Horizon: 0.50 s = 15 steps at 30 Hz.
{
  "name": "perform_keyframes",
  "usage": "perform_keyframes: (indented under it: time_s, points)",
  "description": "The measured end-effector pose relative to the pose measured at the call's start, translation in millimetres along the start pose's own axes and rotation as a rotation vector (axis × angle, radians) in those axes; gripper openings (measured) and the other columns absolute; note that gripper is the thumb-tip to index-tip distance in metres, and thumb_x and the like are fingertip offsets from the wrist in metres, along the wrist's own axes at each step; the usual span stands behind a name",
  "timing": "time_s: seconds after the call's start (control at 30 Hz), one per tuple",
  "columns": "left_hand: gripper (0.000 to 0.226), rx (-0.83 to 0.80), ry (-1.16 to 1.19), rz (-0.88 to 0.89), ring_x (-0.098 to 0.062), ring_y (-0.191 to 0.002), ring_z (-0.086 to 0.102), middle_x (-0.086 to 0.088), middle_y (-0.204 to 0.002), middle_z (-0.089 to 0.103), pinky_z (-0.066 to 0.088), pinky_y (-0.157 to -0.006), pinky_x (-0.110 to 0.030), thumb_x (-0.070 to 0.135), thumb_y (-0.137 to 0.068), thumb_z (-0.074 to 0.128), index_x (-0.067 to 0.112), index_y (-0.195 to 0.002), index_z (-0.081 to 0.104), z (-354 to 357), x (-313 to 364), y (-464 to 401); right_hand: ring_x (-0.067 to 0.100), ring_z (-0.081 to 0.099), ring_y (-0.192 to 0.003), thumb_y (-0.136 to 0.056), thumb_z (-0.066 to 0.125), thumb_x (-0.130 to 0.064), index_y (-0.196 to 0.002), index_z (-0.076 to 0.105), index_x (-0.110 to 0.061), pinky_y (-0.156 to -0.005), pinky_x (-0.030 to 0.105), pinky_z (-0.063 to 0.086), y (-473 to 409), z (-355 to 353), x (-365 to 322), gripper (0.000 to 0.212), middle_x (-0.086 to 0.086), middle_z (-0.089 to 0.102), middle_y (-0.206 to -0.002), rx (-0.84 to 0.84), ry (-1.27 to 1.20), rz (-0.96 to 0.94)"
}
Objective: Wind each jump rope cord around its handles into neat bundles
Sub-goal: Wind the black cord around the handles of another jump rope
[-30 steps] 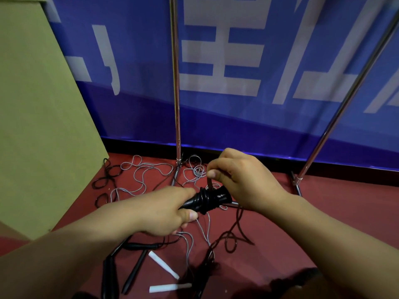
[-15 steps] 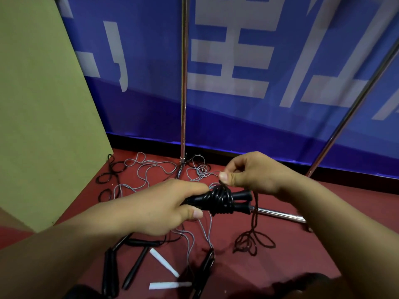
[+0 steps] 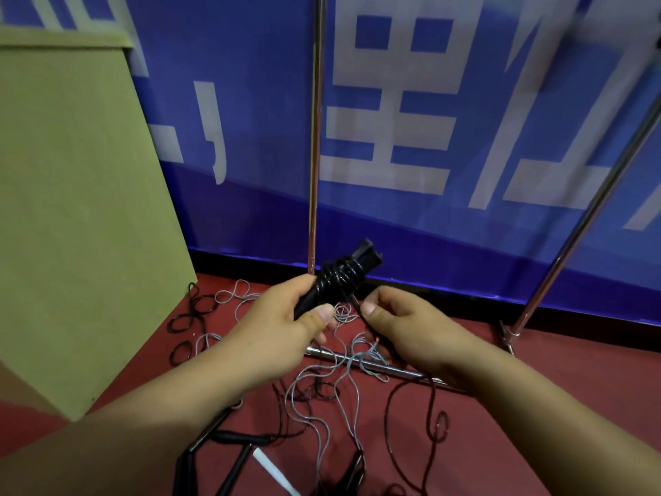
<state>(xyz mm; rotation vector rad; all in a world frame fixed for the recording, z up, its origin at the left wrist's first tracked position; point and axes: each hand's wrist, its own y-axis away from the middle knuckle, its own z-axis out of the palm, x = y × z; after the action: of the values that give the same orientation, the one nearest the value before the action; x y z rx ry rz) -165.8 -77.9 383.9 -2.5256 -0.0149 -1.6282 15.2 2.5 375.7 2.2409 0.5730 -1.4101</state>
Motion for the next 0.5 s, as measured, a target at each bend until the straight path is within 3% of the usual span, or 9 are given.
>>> perform_keyframes:
  time_s: [0.13,0.23,0.33,0.4,0.5]
  points:
    - [0.011,0.073,-0.065,-0.094,-0.004,-0.064,0.063,0.005,-0.079,0.067,0.047,-0.061,-0.015,0.012,-0.099,0.055,0.021,-0.099,0.062,-4,-7,-1,0.012,0.049,-0.053,-0.101,0.053,-0.026,-0.090,0.059,-0.013,-0.052,0.029,0.041,1,5,2,0.018,-0.004,0.054,-0.063,0.015,0.040,-0.047]
    - [0.011,0.120,-0.071,-0.149,-0.007,-0.063,0.064,0.004,-0.077,0.067,0.051,-0.059,-0.021,0.014,-0.099,0.055,0.022,-0.097,0.062,-7,-12,-3,0.003,0.046,-0.053,-0.099,0.055,-0.030,-0.091,0.064,-0.024,-0.056,0.024,0.040,2,8,4,0.014,-0.011,0.054,-0.060,0.052,0.145,-0.130]
    - [0.011,0.155,-0.129,-0.186,-0.004,-0.059,0.062,0.001,-0.079,0.068,0.049,-0.054,-0.016,0.015,-0.099,0.055,0.022,-0.095,0.061,-13,-14,-4,-0.001,0.045,-0.053,-0.095,0.061,-0.034,-0.097,0.067,-0.034,-0.056,0.015,0.037,5,10,2,0.006,-0.011,0.053,-0.060,0.065,0.279,-0.186]
    - [0.010,0.163,-0.177,-0.217,-0.006,-0.060,0.063,-0.001,-0.080,0.069,0.053,-0.058,-0.022,0.018,-0.099,0.055,0.026,-0.095,0.061,-15,-17,-5,-0.001,0.048,-0.055,-0.094,0.062,-0.033,-0.106,0.069,-0.032,-0.057,0.012,0.036,6,11,1,0.014,-0.013,0.054,-0.061,0.065,0.343,-0.186]
    - [0.009,0.181,-0.257,-0.254,-0.023,-0.074,0.069,-0.007,-0.084,0.070,0.058,-0.076,-0.042,0.022,-0.098,0.057,0.029,-0.093,0.060,-17,-20,-6,-0.003,0.050,-0.061,-0.095,0.060,-0.031,-0.110,0.070,-0.029,-0.059,0.011,0.037,8,12,1,0.018,-0.015,0.057,-0.067,0.075,0.436,-0.169]
